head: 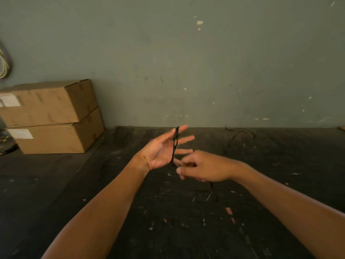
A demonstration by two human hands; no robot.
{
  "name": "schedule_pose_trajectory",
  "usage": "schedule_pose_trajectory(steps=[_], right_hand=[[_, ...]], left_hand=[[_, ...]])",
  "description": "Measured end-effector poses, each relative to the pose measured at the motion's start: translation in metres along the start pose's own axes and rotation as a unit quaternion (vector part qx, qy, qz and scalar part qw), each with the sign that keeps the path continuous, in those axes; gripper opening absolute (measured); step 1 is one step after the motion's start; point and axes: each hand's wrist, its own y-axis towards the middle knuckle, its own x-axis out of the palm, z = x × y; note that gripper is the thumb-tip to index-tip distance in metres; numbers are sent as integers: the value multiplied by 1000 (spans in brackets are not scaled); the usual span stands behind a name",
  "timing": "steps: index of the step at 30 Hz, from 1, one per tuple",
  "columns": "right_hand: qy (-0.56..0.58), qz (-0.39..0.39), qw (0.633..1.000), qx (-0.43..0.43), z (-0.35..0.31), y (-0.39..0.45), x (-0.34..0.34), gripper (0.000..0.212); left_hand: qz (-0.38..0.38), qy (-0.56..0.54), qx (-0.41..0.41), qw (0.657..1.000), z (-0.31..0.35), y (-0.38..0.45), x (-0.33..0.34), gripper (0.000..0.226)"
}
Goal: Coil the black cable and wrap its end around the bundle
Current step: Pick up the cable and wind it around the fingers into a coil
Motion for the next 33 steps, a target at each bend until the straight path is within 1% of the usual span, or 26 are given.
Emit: schedule_pose_trajectory(steps=[3, 6, 9, 12, 15, 19, 22, 27, 31, 33], right_hand=[[-62, 31, 998, 7, -13, 0, -32, 25], [-82, 70, 993, 39, -18, -2, -65, 22], [-98, 117, 987, 51, -19, 0, -92, 24], [-103, 139, 984, 51, -16, 3, -105, 25], [-107, 168, 979, 52, -6, 7, -107, 19], [-94, 205, 973, 42, 11, 11, -105, 9], [-71, 190, 978, 42, 30, 11, -96, 7], [-17, 160, 985, 55, 70, 7, -62, 18], [15, 184, 982, 46, 92, 10, -16, 22], [36, 190, 979, 59, 98, 13, 7, 24]], left_hand=[[-13, 20, -24, 999, -9, 0, 0, 46], [-4, 44, -60, 997, -13, -2, -1, 52], [-20, 51, -83, 995, -15, -6, -2, 47], [-35, 33, -94, 994, -17, -7, -2, 46], [-68, 38, -103, 992, -17, -7, 4, 48], [-113, 35, -112, 987, -19, -8, 13, 53], [-142, 5, -101, 985, -17, -10, 19, 53], [-180, -29, -63, 981, -10, -10, 28, 49], [-195, -62, -14, 979, 1, -6, 35, 42], [-187, -73, 3, 980, 7, -4, 38, 41]])
